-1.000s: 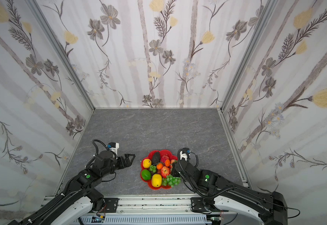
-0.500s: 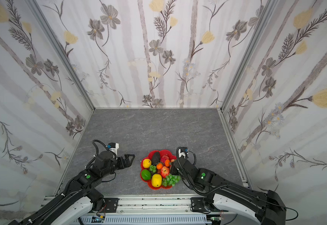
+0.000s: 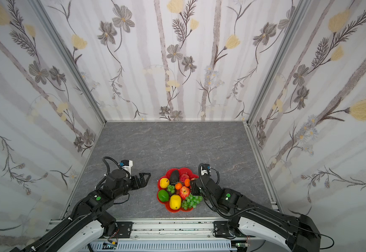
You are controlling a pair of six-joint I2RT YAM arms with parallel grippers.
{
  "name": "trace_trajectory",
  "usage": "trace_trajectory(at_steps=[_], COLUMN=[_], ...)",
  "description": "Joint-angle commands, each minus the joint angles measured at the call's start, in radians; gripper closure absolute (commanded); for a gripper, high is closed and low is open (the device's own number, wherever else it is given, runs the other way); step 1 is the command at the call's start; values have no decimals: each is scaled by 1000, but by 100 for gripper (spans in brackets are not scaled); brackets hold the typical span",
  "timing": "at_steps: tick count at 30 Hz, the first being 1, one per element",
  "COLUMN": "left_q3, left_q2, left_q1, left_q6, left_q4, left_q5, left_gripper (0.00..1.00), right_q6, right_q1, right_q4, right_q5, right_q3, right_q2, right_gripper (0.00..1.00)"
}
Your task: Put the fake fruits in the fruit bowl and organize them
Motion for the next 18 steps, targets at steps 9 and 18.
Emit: trace_trajectory(at_steps=[9,18], left_q3=[51,93], left_q2=[-16,-25], left_q1=[-1,-1], left_q6=[69,173], left_q4=[-39,13], left_q5=[-87,-393], left_gripper=[0,0], right_q6=[-52,-287], right_q1=[-4,-127], right_q4=[-93,-186], right_q5=[77,226], right_q3=[73,226], right_q2=[-44,-99], right_gripper=[35,9])
